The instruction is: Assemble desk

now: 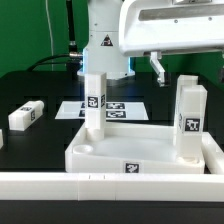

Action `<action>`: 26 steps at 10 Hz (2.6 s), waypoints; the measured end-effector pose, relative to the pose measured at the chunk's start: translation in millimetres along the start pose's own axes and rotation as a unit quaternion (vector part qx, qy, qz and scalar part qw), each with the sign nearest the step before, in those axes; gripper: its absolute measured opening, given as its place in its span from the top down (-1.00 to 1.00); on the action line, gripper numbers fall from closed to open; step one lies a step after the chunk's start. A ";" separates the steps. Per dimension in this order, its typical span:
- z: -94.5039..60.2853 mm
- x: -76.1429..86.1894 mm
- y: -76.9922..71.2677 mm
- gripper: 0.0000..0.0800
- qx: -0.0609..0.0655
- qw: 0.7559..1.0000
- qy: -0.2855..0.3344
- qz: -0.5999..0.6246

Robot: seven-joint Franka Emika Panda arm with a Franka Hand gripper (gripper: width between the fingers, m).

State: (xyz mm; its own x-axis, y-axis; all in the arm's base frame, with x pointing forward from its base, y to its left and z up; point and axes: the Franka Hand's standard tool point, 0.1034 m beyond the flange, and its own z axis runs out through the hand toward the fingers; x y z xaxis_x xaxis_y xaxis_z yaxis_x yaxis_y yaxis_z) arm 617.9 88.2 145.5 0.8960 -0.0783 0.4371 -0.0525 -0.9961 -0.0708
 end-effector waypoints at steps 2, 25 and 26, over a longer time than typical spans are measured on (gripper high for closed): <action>4.1 -5.1 -0.7 -0.62 0.007 0.997 -0.081 0.007; 17.4 -12.6 -0.8 0.27 -0.071 0.889 -0.207 0.401; 17.6 -12.3 -1.1 0.27 -0.077 0.875 -0.203 0.433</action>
Offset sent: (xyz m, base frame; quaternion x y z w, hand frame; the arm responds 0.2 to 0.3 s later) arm 0.0034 0.0020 -0.0072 -0.0040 -0.1250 0.0057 0.9921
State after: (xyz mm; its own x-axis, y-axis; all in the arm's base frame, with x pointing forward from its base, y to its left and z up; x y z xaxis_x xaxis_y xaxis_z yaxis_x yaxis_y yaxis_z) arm 614.8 91.0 124.4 0.5712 -0.8171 -0.0780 -0.8205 -0.5658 -0.0818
